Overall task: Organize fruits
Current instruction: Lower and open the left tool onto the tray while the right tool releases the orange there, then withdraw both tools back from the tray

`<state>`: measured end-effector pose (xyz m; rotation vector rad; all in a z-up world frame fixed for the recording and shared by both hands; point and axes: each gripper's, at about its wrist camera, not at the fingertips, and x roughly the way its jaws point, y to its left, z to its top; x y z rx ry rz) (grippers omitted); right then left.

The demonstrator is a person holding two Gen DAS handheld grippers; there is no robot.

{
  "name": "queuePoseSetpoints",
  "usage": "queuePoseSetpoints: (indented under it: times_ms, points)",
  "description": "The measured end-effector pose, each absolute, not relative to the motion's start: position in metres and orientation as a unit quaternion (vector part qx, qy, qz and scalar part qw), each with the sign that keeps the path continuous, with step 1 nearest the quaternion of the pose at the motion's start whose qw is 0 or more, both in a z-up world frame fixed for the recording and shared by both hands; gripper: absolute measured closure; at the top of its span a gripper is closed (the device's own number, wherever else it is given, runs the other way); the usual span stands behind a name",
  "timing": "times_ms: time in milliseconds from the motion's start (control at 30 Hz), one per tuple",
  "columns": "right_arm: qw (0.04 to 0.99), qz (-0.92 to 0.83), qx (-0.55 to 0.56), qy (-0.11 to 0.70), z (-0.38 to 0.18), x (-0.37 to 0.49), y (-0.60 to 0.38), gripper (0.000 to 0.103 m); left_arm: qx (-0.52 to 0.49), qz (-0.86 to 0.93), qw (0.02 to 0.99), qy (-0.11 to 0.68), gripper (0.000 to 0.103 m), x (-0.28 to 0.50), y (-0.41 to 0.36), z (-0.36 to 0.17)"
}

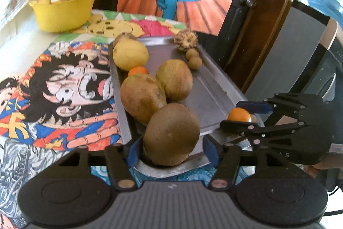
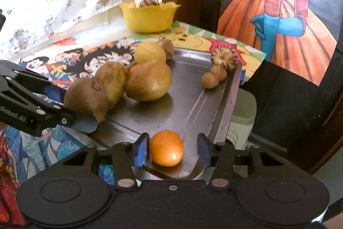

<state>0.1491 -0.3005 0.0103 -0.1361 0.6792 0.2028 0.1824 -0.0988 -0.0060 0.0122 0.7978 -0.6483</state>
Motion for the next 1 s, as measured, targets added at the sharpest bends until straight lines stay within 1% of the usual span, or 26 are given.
queuePoseSetpoints:
  times_ms: [33, 67, 167, 233, 300, 367, 433, 500, 567, 667, 867, 933, 1000]
  points:
    - [0.937, 0.099, -0.065, 0.327, 0.010, 0.148, -0.301, 0.046, 0.008, -0.306, 0.876, 0.372, 0.023, 0.180, -0.098, -0.004]
    - [0.940, 0.097, -0.063, 0.322, 0.010, 0.146, -0.302, 0.045, 0.011, -0.300, 0.884, 0.359, 0.020, 0.176, -0.096, -0.003]
    - [0.946, 0.093, -0.056, 0.305, 0.012, 0.141, -0.303, 0.042, 0.002, -0.298, 0.893, 0.338, 0.020, 0.169, -0.091, 0.001]
    - [0.951, 0.090, -0.049, 0.291, 0.014, 0.136, -0.304, 0.036, -0.003, -0.294, 0.898, 0.327, 0.020, 0.166, -0.086, 0.003]
    - [0.957, 0.085, -0.046, 0.275, 0.015, 0.131, -0.305, 0.033, -0.007, -0.289, 0.904, 0.314, 0.016, 0.161, -0.082, 0.004]
    - [0.961, 0.080, -0.041, 0.261, 0.018, 0.127, -0.306, 0.031, -0.017, -0.282, 0.910, 0.304, 0.010, 0.157, -0.077, 0.005]
    - [0.965, 0.078, -0.032, 0.249, 0.020, 0.123, -0.307, 0.026, -0.028, -0.272, 0.914, 0.299, 0.008, 0.155, -0.073, 0.006]
    - [0.969, 0.078, -0.029, 0.234, 0.025, 0.117, -0.308, 0.024, -0.032, -0.258, 0.920, 0.292, 0.007, 0.152, -0.070, 0.008]
    - [0.972, 0.078, -0.028, 0.221, 0.030, 0.111, -0.309, 0.021, -0.037, -0.241, 0.929, 0.278, 0.003, 0.145, -0.065, 0.014]
    - [0.976, 0.080, -0.024, 0.201, 0.037, 0.099, -0.309, 0.017, -0.041, -0.216, 0.940, 0.260, 0.001, 0.132, -0.059, 0.025]
    - [0.982, 0.083, -0.016, 0.168, 0.055, 0.065, -0.307, 0.012, -0.052, -0.167, 0.954, 0.243, 0.001, 0.099, -0.052, 0.044]
    - [0.984, 0.085, -0.013, 0.158, 0.062, 0.052, -0.306, 0.008, -0.054, -0.155, 0.957, 0.240, 0.001, 0.086, -0.052, 0.049]
    - [0.984, 0.088, -0.010, 0.153, 0.066, 0.040, -0.305, 0.005, -0.054, -0.147, 0.960, 0.234, 0.001, 0.071, -0.052, 0.052]
